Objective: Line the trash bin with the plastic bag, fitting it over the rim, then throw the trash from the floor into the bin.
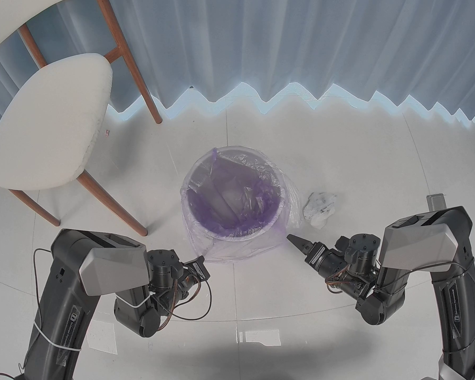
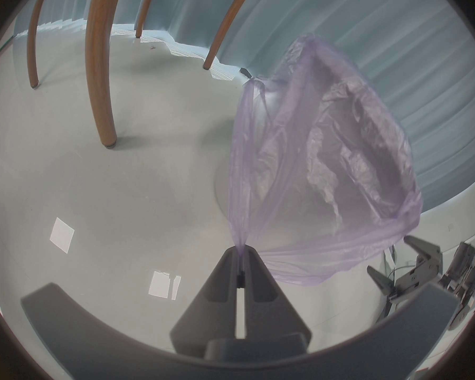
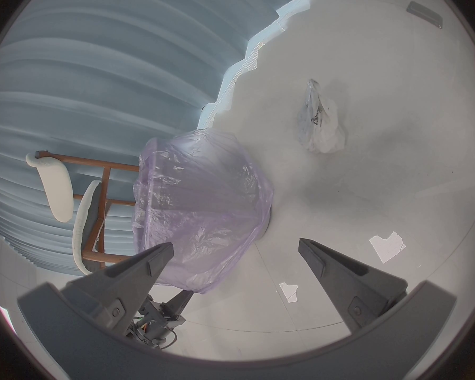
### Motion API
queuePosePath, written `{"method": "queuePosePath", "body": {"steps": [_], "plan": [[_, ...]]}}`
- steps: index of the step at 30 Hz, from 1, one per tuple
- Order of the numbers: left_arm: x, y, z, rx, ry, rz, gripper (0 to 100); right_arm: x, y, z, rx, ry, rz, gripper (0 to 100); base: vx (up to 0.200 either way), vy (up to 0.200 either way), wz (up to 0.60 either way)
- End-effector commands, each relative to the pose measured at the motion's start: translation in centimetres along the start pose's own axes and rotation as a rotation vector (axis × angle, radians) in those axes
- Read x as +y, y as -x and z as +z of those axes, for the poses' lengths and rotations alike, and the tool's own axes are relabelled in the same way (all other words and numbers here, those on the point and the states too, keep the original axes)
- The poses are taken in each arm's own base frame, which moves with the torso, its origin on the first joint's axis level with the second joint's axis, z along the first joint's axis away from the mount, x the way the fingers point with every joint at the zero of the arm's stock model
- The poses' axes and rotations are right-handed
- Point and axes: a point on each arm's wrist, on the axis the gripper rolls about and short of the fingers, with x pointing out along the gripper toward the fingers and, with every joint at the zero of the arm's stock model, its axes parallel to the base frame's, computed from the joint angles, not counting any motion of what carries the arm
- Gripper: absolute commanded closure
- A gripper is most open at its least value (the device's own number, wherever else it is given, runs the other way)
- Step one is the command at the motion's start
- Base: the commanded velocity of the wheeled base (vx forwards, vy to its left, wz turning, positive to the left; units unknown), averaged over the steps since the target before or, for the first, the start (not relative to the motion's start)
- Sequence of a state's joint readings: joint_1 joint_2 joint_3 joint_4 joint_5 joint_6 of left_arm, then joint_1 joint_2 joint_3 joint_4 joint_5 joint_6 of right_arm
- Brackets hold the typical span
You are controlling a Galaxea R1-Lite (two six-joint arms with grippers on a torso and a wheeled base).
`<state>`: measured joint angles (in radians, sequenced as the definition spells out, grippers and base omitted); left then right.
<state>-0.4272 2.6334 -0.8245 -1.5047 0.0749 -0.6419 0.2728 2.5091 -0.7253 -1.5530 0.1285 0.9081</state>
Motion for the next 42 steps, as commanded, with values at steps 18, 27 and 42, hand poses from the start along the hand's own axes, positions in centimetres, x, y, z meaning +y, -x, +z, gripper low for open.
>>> {"method": "queuePosePath", "body": {"steps": [18,27,42], "plan": [[-0.4,0.3,-1.0,-0.002,-0.032,0.032,0,-0.1,-0.1,-0.2,-0.004,0.002,0.009,0,0.000,0.000,0.00],[-6.7,7.1,4.2,-0.058,-0.039,-0.086,0,-0.5,-0.2,-0.4,0.002,0.002,0.001,0,0.000,0.000,0.00],[-14.0,16.6,11.9,-0.318,-0.164,-0.338,0,-1.3,-0.4,-1.2,0.022,0.039,-0.019,0,0.000,0.000,0.00]]}}
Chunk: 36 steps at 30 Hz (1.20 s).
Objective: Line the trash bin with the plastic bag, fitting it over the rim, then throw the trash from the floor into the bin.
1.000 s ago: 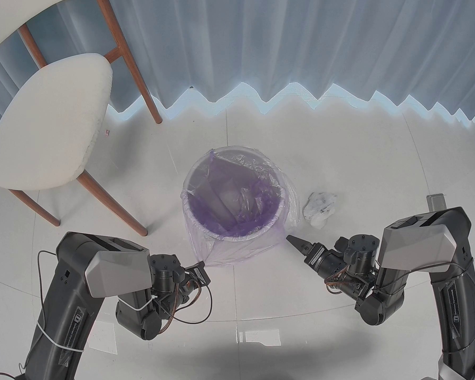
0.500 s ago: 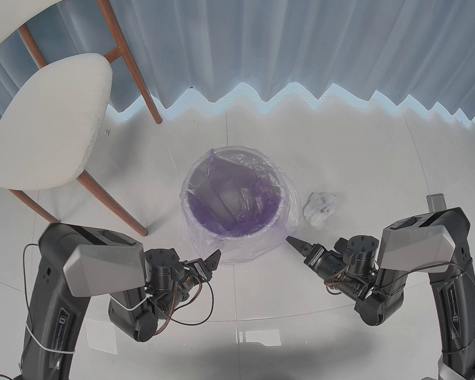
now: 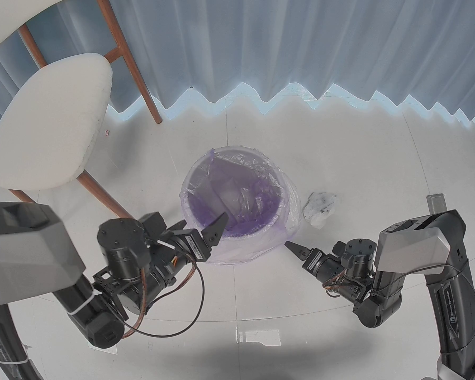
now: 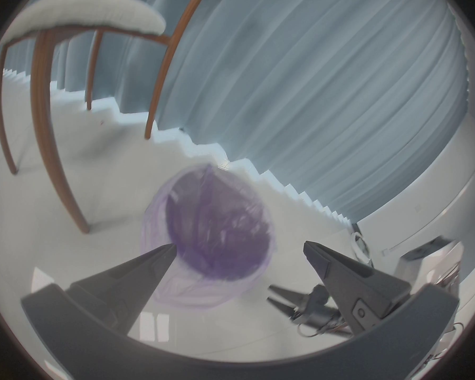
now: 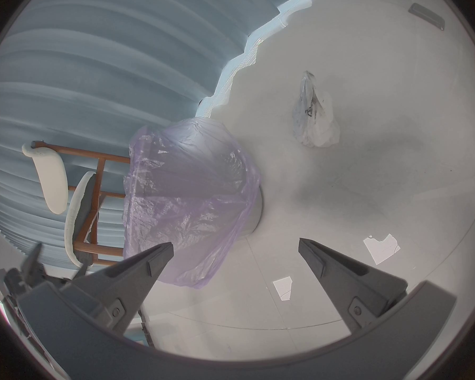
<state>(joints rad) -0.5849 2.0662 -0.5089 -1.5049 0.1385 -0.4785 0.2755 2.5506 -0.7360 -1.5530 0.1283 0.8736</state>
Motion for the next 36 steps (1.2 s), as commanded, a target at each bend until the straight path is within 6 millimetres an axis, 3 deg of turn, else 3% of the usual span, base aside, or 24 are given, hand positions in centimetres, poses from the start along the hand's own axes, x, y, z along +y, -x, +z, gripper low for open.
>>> {"method": "queuePosePath", "body": {"steps": [1,2,9,14,19,22,27,31,34,36], "plan": [[-3.5,3.7,6.3,-0.196,-0.012,-0.128,0,-0.2,-0.1,-0.3,0.000,0.006,0.003,0,0.000,0.000,0.00],[-4.0,4.4,7.7,-0.241,-0.019,-0.154,0,-0.2,-0.1,-0.3,-0.001,0.006,0.005,0,0.000,0.000,0.00],[-5.2,7.8,12.4,-0.377,-0.131,-0.304,0,-0.4,-0.1,-0.4,0.002,0.007,0.001,0,0.000,0.000,0.00],[-6.8,7.6,15.5,-0.499,-0.101,-0.376,0,-0.4,-0.2,-0.5,0.005,0.008,0.001,0,0.000,0.000,0.00],[-7.0,7.1,17.9,-0.534,0.105,-0.442,0,-0.4,-0.2,-0.5,0.005,0.008,0.001,0,0.000,0.000,0.00],[-6.0,6.7,18.0,-0.479,0.170,-0.415,0,-0.1,-0.2,-0.8,0.014,0.020,0.008,0,0.000,0.000,0.00],[-4.1,6.5,16.6,-0.349,0.120,-0.345,0,0.2,0.0,-1.4,0.034,0.067,0.010,0,0.000,0.000,0.00],[-2.3,6.5,14.1,-0.242,-0.066,-0.271,0,1.7,0.6,-3.0,0.085,0.113,0.034,0,0.000,0.000,0.00],[-1.7,6.3,12.1,-0.171,-0.158,-0.264,0,3.7,1.2,-2.3,0.069,0.102,0.083,0,0.000,0.000,0.00],[-1.6,6.3,12.1,-0.170,-0.162,-0.263,0,3.8,1.2,-2.2,0.067,0.099,0.085,0,0.000,0.000,0.00]]}}
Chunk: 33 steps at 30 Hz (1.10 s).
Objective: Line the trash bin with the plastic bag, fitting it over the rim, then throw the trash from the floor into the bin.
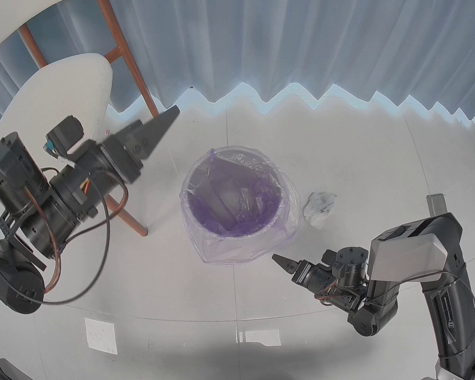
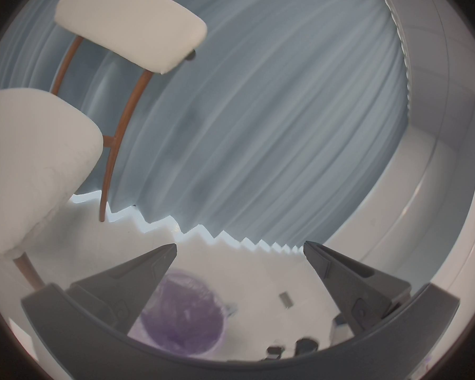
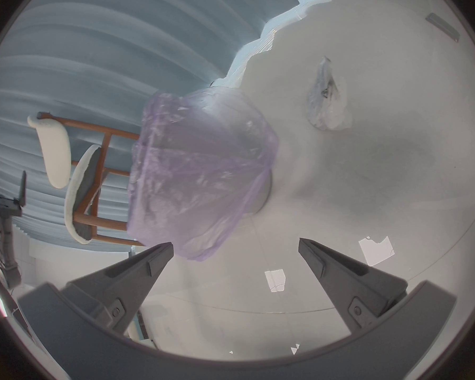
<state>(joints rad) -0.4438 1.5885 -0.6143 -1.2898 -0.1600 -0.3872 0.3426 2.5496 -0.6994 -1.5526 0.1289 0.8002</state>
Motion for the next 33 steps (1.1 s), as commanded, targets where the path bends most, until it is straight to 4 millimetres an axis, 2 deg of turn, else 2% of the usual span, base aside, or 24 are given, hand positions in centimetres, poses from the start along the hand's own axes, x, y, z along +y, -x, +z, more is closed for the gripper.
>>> {"method": "queuePosePath", "body": {"steps": [1,3,4,8,11,13,18,24,31,33], "plan": [[1.0,1.3,-2.7,0.125,-0.088,0.012,0,4.3,1.3,1.0,-0.025,-0.016,0.111,0,0.000,0.000,0.00],[1.0,1.5,-2.8,0.129,-0.107,0.010,0,5.1,1.8,1.6,-0.037,-0.046,0.132,0,0.000,0.000,0.00],[0.8,1.8,-2.5,0.124,-0.126,0.003,0,6.5,2.4,2.5,-0.052,-0.108,0.174,0,0.000,0.000,0.00],[0.5,2.6,-2.0,0.114,-0.173,-0.005,0,9.5,4.2,4.8,-0.065,-0.247,0.286,0,0.000,0.000,0.00],[0.6,3.2,-1.9,0.114,-0.229,0.001,0,10.1,4.5,5.3,-0.066,-0.247,0.300,0,0.000,0.000,0.00],[0.5,3.7,-1.6,0.112,-0.253,0.004,0,10.3,4.0,5.5,-0.050,-0.239,0.274,0,0.000,0.000,0.00],[0.5,4.6,-0.3,0.072,-0.269,0.022,0,10.5,2.2,6.1,0.027,-0.192,0.106,0,0.200,0.000,0.00],[0.3,4.7,-0.2,0.068,-0.268,0.010,0,10.8,1.4,6.4,0.071,-0.180,-0.017,0,0.200,0.000,0.00],[0.0,4.7,-0.3,0.070,-0.271,-0.013,0,9.2,0.1,5.7,0.117,-0.049,-0.142,0,0.200,0.000,0.00],[-0.3,4.6,-0.3,0.068,-0.270,-0.021,0,9.0,-0.3,5.2,0.129,-0.042,-0.169,0,0.000,0.000,0.00]]}}
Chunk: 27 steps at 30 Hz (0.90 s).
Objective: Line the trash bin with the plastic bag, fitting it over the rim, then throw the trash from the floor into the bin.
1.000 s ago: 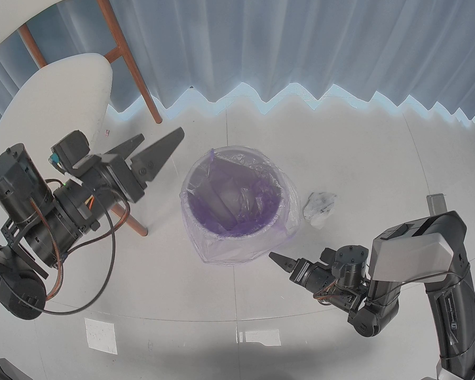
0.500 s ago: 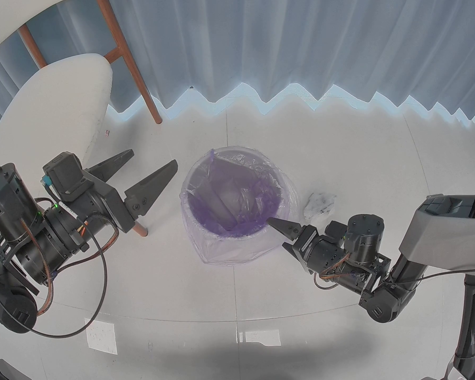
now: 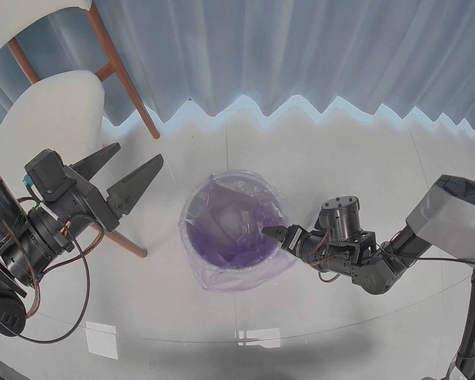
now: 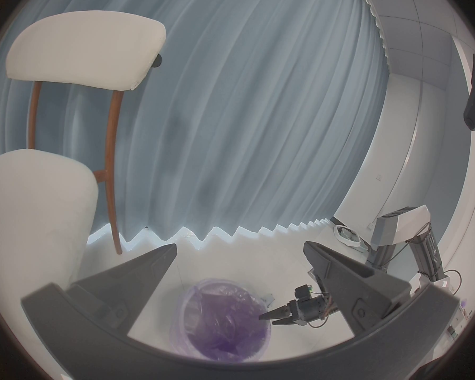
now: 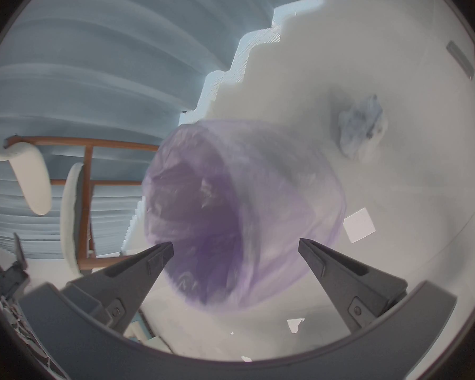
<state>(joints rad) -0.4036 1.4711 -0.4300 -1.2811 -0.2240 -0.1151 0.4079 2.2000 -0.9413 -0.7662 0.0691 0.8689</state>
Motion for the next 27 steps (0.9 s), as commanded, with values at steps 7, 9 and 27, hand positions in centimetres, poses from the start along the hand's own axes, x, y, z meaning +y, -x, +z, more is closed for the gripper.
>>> {"method": "queuePosePath", "body": {"steps": [7,9,27], "plan": [[-1.3,0.2,-0.1,0.000,0.007,-0.032,0,-1.4,-3.2,-2.5,0.017,0.095,-0.114,0,0.000,0.000,0.00],[-1.4,0.3,-0.3,0.006,0.010,-0.039,0,-2.0,-3.8,-3.5,0.031,0.125,-0.146,0,0.000,0.000,0.00],[-2.1,0.5,-0.8,0.029,0.021,-0.068,0,-2.7,-4.9,-5.0,0.028,0.235,-0.210,100,0.000,0.000,0.00]]}}
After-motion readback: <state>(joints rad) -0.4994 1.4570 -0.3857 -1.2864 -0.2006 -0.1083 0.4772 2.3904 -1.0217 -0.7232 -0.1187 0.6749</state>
